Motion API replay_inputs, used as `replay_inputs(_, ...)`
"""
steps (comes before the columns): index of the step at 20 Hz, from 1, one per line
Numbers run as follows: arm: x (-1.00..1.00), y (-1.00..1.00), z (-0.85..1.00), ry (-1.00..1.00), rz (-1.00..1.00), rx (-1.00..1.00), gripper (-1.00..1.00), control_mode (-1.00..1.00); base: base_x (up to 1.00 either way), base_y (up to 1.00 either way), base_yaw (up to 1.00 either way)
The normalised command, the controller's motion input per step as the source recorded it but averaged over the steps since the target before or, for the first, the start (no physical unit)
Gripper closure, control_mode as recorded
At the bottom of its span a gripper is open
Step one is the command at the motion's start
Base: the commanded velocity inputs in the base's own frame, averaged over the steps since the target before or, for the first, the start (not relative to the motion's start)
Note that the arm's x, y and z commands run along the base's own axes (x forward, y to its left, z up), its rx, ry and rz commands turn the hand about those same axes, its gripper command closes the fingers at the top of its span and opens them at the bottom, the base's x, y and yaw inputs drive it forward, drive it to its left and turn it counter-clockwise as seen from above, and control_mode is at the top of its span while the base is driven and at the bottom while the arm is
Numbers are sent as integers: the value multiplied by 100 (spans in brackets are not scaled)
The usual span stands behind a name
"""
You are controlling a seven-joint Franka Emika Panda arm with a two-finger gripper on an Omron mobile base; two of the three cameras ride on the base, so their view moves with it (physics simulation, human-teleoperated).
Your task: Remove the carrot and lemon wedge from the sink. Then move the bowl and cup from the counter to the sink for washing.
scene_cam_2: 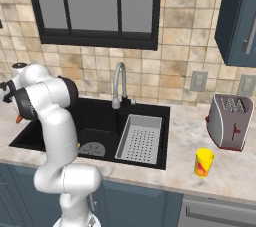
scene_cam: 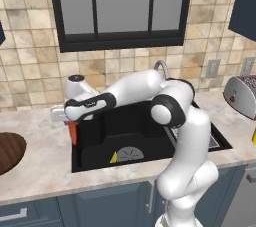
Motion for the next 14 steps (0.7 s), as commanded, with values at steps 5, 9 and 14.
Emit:
replay_inputs(5, 16, 21, 0, -1, 0, 5, 100, -100, 0, 0, 0)
replay_inputs(9, 18, 20, -2, 0, 0, 5, 100, -100, 0, 0, 0)
replay_inputs(14, 15, 20, -7, 1, 0, 3, 100, -100, 0, 0, 0)
